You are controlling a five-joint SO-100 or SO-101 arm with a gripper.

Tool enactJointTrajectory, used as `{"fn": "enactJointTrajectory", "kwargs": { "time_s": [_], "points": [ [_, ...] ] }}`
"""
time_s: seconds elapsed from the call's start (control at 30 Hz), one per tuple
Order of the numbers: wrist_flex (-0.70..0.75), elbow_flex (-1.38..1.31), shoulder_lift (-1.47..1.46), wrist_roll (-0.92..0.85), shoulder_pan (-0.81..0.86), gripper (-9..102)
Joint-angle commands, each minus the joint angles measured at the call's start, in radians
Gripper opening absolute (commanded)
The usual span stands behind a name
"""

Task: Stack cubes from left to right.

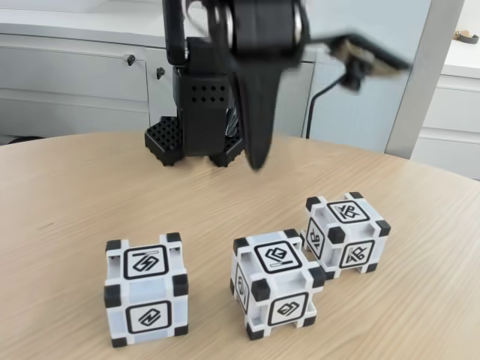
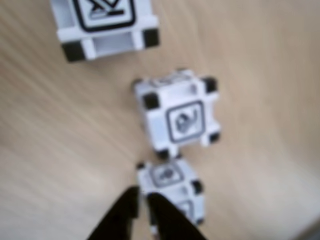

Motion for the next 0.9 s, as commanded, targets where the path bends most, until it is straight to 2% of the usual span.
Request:
{"fn": "enactJointTrajectory", "kwargs": {
  "time_s": [0.0, 0.4, 0.57, 0.87],
  "points": [
    [0.005, -0.095, -0.121, 0.023, -0.009, 0],
    [0.006, -0.114, -0.150, 0.127, -0.314, 2],
    [0.006, -0.114, -0.149, 0.183, -0.403, 16],
    [0.008, -0.100, -0.170, 0.241, -0.410, 37]
  ]
}}
